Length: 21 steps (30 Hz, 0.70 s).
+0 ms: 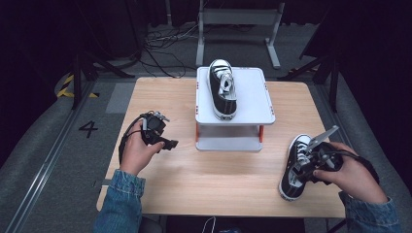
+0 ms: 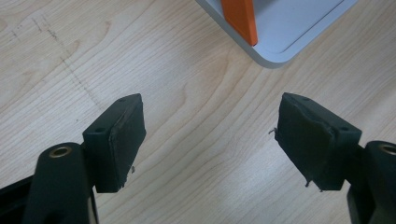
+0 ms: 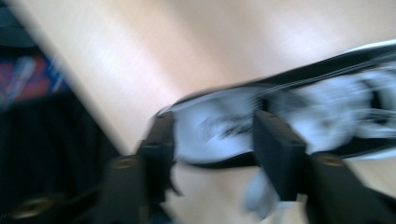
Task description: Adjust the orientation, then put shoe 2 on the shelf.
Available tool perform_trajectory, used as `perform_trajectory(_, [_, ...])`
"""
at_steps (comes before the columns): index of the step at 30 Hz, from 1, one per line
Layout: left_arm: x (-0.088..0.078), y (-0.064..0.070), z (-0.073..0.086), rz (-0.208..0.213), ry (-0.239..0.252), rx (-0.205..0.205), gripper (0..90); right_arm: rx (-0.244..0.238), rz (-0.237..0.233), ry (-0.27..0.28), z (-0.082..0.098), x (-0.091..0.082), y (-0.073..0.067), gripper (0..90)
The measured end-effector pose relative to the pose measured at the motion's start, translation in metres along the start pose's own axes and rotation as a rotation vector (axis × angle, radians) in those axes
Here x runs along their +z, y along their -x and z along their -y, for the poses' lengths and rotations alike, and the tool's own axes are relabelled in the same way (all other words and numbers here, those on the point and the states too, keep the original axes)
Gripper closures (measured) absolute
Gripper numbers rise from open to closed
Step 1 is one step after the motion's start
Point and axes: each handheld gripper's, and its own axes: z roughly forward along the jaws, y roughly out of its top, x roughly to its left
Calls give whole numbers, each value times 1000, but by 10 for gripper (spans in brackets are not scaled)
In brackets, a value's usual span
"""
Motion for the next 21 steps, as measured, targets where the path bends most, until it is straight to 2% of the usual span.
perform_trajectory(1, [0, 0, 0, 0, 0, 0, 244, 0, 0, 0, 0, 0, 0, 441])
perform_trajectory(2, [0, -1, 1, -2, -1, 3, 244, 23, 34, 24, 1, -2, 5, 434])
perform_trajectory(3, [0, -1, 2, -5, -4, 1, 243, 106, 163, 22, 4, -1, 18, 328])
perform_trajectory(4, [-1, -1, 3, -3, -3, 0, 243, 119, 186, 19, 4, 1, 22, 319])
perform_trajectory(6, [-2, -1, 3, -5, -1, -3, 243, 131, 187, 7, 5, 6, 26, 312])
perform_trajectory(7, [-3, -1, 4, -6, 1, -13, 243, 139, 169, -12, 4, 18, 31, 282])
perform_trajectory(9, [-3, -1, 4, -6, 1, -13, 243, 127, 173, -18, 2, 24, 33, 279])
perform_trajectory(10, [-3, -1, 4, -6, 0, -15, 243, 122, 187, -40, 1, 32, 35, 289])
perform_trajectory(11, [-2, -1, 3, -8, 1, -10, 243, 119, 220, -97, -1, 46, 39, 299])
perform_trajectory(13, [-3, 0, 4, -7, -1, -7, 243, 115, 226, -105, -2, 52, 42, 320])
perform_trajectory(14, [-3, -1, 5, -8, -3, 2, 243, 119, 231, -108, -4, 57, 46, 393])
perform_trajectory(15, [-3, -1, 6, -8, -2, -8, 243, 116, 239, -111, -4, 56, 47, 498])
perform_trajectory(16, [-5, -3, 8, -16, -2, -13, 243, 122, 223, -112, -5, 54, 47, 559])
perform_trajectory(17, [-5, -3, 8, -16, -2, -13, 243, 122, 223, -112, -5, 54, 47, 559])
perform_trajectory(18, [-8, -5, 11, -18, -1, -17, 243, 140, 205, -103, -5, 48, 47, 720])
perform_trajectory(19, [-8, -5, 11, -18, -1, -17, 243, 140, 205, -103, -5, 48, 47, 720])
perform_trajectory(20, [-8, -6, 12, -19, 1, -22, 243, 142, 212, -103, -6, 44, 47, 757])
perform_trajectory(21, [-10, -6, 13, -21, 5, -28, 243, 131, 243, -92, -9, 35, 47, 786])
